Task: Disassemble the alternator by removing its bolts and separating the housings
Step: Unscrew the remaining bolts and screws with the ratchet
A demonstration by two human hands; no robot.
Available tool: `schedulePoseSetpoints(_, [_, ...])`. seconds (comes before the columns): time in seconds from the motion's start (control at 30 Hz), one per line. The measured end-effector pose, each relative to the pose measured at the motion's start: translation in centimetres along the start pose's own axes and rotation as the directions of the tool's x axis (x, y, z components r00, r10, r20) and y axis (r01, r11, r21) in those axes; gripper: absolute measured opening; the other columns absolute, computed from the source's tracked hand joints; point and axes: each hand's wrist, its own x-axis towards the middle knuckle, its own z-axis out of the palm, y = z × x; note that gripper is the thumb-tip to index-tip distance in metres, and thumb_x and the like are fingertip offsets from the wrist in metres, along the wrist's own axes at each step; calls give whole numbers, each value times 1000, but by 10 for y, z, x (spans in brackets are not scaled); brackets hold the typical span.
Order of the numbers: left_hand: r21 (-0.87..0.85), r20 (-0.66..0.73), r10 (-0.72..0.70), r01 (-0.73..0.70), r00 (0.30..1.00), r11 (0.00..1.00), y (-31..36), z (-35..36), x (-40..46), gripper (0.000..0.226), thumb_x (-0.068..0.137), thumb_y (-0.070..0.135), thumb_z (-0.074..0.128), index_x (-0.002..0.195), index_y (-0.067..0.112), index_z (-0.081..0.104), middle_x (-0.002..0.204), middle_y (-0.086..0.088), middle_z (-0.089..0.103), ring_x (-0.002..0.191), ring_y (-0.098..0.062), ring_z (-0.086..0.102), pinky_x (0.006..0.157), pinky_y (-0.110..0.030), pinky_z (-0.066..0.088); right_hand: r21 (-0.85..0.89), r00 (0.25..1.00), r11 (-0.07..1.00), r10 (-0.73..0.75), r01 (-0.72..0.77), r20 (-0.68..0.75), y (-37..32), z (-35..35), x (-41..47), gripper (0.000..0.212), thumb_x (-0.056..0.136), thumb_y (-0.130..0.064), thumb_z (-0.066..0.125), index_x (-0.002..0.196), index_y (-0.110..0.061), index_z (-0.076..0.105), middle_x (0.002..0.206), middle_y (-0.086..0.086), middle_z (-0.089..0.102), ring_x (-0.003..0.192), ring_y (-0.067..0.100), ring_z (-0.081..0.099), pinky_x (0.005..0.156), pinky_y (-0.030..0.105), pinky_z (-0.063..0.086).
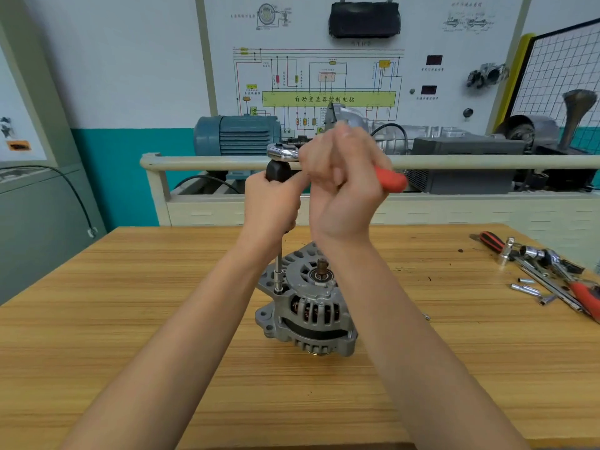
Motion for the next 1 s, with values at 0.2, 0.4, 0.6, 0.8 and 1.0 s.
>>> schedulePoseSetpoints(0.2, [-57,395,-69,99,916,993,6,-19,7,38,81,6,61,51,17,41,43,2,32,37,-13,27,41,-20,26,533,897,764,441,-365,-18,0,-30,29,47,81,-13,42,35,-17,35,32,-3,25,40,15,11,42,24,27])
schedulePoseSetpoints(0.4, [-117,493,-80,157,867,981,5,-16,6,47,82,8,57,45,22,33,37,8,22,30,-7,15,36,-14,16,650,879,686,474,-328,-56,3,-33,30,45,80,-13,42,36,-17,35,33,-2,24,31,12,21,40,23,27])
schedulePoseSetpoints(0.6, [-5,88,-16,16,996,1000,-1,-3,5,41,85,-1,54,57,18,32,41,7,28,32,-8,20,36,-14,20,122,994,988,103,-98,-30,-1,-4,5,48,87,-6,42,41,-20,37,38,-5,28,42,14,19,49,31,20])
schedulePoseSetpoints(0.8, [200,-10,207,-201,978,959,-7,0,2,30,94,8,48,68,23,40,59,15,50,47,7,51,45,-5,39,-279,965,926,-225,256,137,7,17,-22,31,82,-7,49,59,-26,41,50,-12,34,48,1,33,53,18,29])
schedulePoseSetpoints(1.0, [-65,221,-35,51,975,997,3,-20,7,35,83,-2,56,60,15,36,42,4,32,37,-12,26,40,-19,25,205,986,965,167,-165,8,4,-5,14,52,87,-6,38,36,-20,37,35,-6,27,38,11,19,47,27,23])
